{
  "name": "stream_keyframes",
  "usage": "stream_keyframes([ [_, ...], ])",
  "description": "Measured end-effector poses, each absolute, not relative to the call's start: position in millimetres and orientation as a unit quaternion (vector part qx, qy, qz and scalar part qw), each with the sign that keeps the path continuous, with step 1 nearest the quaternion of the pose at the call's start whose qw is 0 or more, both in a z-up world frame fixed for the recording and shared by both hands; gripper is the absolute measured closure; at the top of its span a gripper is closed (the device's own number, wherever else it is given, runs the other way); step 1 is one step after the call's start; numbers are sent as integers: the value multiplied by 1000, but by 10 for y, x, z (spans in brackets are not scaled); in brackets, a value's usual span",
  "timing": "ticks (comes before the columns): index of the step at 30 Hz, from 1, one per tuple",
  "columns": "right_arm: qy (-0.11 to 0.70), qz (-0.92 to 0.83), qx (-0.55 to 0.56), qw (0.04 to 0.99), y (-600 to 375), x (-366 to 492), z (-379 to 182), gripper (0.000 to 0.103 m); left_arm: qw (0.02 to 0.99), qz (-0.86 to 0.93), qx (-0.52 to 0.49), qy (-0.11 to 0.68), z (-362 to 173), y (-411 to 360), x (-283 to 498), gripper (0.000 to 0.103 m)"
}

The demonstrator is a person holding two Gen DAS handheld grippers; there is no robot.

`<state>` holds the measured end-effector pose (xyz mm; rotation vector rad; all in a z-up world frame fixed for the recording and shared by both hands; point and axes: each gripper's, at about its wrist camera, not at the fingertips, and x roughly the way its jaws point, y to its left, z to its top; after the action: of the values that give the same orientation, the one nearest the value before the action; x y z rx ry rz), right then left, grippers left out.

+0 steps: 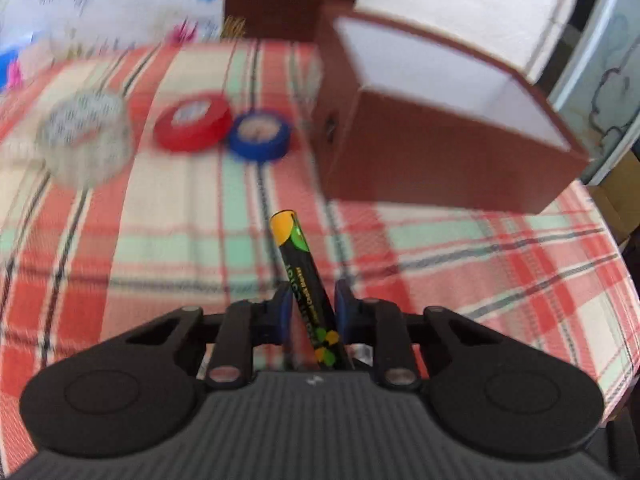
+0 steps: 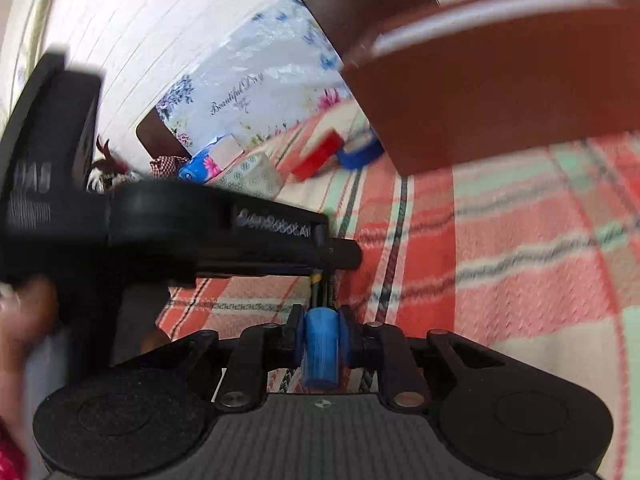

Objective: Organize objects
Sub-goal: 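Close the left gripper on the marker while the right gripper releases it, then drop the marker into the brown box with the left gripper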

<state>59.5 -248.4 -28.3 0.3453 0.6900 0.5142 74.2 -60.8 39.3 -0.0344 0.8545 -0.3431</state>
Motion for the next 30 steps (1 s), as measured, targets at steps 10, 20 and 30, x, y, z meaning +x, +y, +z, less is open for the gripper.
stream_keyframes([
  [10, 144, 157, 162, 963, -2809, 890, 449, 85, 928, -229, 29, 294, 1364, -1429, 1216, 41],
  [20, 83, 25, 124, 989, -2925, 836, 206, 41, 959, -119, 37, 256, 825, -769, 1067, 26],
  [30, 281, 146, 8, 948, -2027, 887, -311, 47, 942, 26, 21, 335, -142, 565, 879, 16],
])
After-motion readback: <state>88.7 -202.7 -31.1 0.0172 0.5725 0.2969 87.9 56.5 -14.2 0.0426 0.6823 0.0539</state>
